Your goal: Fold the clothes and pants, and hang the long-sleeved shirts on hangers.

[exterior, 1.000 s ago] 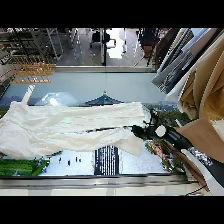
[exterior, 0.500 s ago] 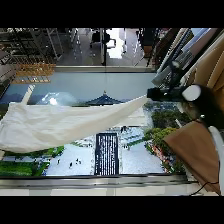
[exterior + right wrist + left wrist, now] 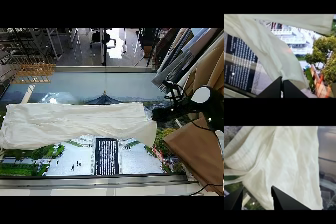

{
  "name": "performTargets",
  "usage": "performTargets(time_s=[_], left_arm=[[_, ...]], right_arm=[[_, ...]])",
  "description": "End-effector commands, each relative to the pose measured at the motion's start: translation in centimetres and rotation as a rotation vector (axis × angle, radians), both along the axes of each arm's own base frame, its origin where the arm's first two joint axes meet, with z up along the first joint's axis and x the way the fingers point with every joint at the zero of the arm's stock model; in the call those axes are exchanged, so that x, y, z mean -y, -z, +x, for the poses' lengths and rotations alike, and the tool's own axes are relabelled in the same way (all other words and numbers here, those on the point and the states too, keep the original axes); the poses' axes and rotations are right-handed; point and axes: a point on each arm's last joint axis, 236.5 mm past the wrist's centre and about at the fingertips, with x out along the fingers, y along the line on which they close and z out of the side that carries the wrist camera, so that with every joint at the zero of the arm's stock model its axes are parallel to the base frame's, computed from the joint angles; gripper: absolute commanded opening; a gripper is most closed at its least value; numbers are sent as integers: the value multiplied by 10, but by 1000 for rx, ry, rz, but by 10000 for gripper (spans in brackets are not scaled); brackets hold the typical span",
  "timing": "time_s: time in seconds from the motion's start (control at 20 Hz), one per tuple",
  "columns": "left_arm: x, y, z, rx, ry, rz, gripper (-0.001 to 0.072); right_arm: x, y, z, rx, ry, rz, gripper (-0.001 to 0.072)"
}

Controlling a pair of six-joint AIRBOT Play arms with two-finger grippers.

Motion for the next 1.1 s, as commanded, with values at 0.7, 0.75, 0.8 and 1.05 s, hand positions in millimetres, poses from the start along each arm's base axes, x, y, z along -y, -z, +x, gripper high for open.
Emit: performTargets(time_s=[0.7, 0.75, 0.8, 1.05], left_arm=[[54, 85, 31, -188, 91, 38, 492], [56, 89, 32, -192, 95, 33, 411], [59, 95, 34, -198, 101, 25, 236], [64, 94, 30, -190, 174, 21, 8]], right_arm=[[-7, -20, 90, 279, 288, 100, 14], [-7, -20, 90, 277, 287, 100, 14], [-7, -20, 89, 274, 286, 99, 14], [1, 13, 14, -14, 167, -31, 13]])
